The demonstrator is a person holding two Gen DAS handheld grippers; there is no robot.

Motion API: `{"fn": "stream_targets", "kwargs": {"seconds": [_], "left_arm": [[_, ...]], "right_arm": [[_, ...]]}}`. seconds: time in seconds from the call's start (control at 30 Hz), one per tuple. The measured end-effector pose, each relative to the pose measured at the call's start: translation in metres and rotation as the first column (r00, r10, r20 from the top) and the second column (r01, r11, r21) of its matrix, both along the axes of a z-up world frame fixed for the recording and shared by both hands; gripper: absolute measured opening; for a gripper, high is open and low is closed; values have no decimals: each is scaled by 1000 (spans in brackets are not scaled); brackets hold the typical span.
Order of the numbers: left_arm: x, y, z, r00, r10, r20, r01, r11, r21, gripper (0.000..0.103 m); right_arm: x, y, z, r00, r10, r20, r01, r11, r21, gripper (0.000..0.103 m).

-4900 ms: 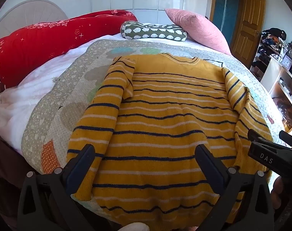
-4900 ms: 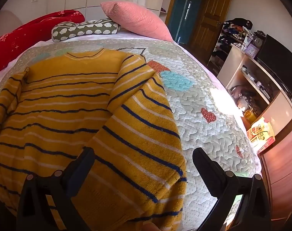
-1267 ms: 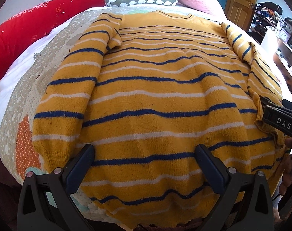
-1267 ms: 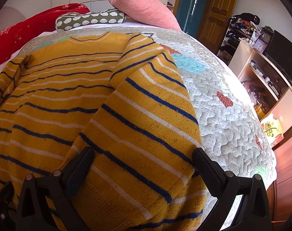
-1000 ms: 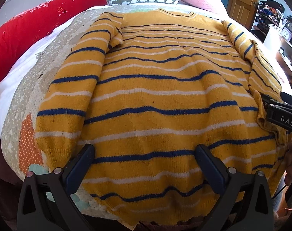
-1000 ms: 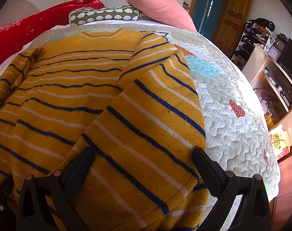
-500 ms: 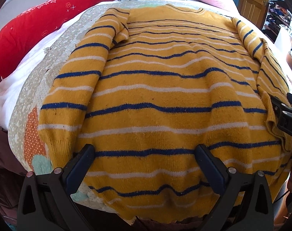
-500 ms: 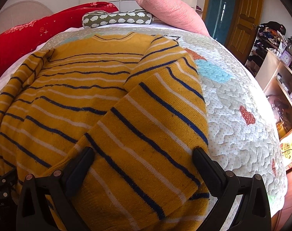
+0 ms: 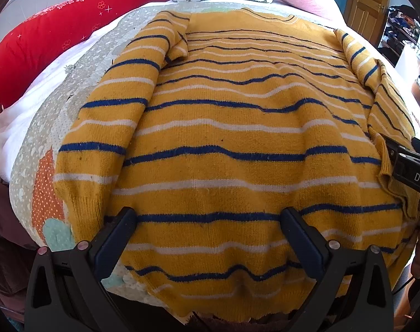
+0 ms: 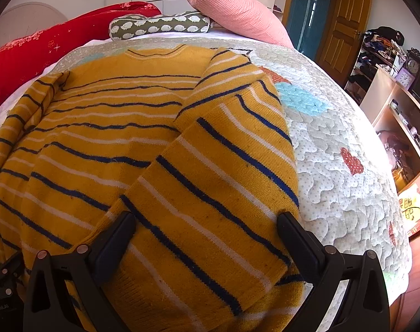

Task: Fold small clothes
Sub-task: 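Position both grippers above the yellow striped sweater, then grasp a sweater sleeve with the right gripper and fold it across the body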

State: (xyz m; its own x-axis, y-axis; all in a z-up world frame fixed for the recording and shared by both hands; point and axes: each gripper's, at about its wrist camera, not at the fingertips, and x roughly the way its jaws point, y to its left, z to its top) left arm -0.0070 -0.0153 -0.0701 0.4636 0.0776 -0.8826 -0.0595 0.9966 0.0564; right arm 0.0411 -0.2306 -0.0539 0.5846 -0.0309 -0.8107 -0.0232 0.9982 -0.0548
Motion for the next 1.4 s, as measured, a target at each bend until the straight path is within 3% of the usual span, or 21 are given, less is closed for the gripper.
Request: {"fn": "stream_targets", "kwargs": {"seconds": [0.23, 0.33, 0.37, 0.4, 0.5, 0.6, 0.67, 0.8, 0.9, 0.97, 1.03, 1.1, 1.17, 1.23, 1.4], "left_arm": [[-8, 0, 1, 1000, -24, 19, 24, 1000, -3, 103], [-11, 5, 10, 999, -45, 21, 46, 999, -26, 95], [-14, 6, 17, 998, -51, 34, 52, 998, -35, 83], [-17, 8, 23, 997, -59, 45, 61, 997, -48, 79], [-26, 18, 46, 992, -60, 112, 74, 990, -121, 79], [-31, 29, 58, 987, -45, 154, 67, 988, -142, 79], [-32, 35, 59, 986, -34, 160, 58, 987, -149, 79], [-33, 49, 50, 992, -1, 122, 25, 982, -190, 79], [-35, 56, 48, 994, 15, 111, 8, 977, -211, 79], [-38, 60, 47, 993, 25, 113, 0, 977, -214, 79], [-39, 64, 46, 993, 34, 111, -9, 975, -222, 79], [-38, 68, 45, 993, 42, 110, -15, 972, -235, 79], [-38, 72, 45, 992, 54, 115, -24, 968, -251, 79], [-37, 78, 46, 990, 68, 123, -32, 962, -270, 79], [-37, 95, 51, 983, 102, 154, -51, 952, -302, 79]], "right_arm": [[7, 2, 3, 1000, 28, -14, -28, 1000, -8, 102], [0, -12, 21, 999, 2, 35, -4, 999, 43, 83], [-5, -18, 30, 998, -17, 62, 13, 998, 61, 82], [-9, -26, 39, 995, -37, 92, 29, 996, 83, 82], [-23, -51, 61, 984, -95, 152, 73, 987, 145, 81], [-29, -66, 70, 988, -102, 116, 78, 976, 202, 63], [-29, -64, 69, 995, -61, 79, 42, 973, 225, 52], [-31, -28, 58, 995, 92, 34, -97, 963, 252, 52], [-34, 11, 48, 972, 236, 10, -230, 936, 266, 52], [-35, 34, 37, 955, 295, -21, -284, 933, 221, 52], [-36, 49, 24, 958, 283, -50, -277, 955, 110, 52], [-36, 54, 15, 963, 261, -65, -258, 965, 42, 31], [-34, 47, 25, 971, 234, -53, -227, 968, 105, 5], [-28, 40, 41, 973, 230, -33, -220, 958, 187, 3], [16, 47, 84, 970, 244, 2, -234, 929, 285, 3]]}}
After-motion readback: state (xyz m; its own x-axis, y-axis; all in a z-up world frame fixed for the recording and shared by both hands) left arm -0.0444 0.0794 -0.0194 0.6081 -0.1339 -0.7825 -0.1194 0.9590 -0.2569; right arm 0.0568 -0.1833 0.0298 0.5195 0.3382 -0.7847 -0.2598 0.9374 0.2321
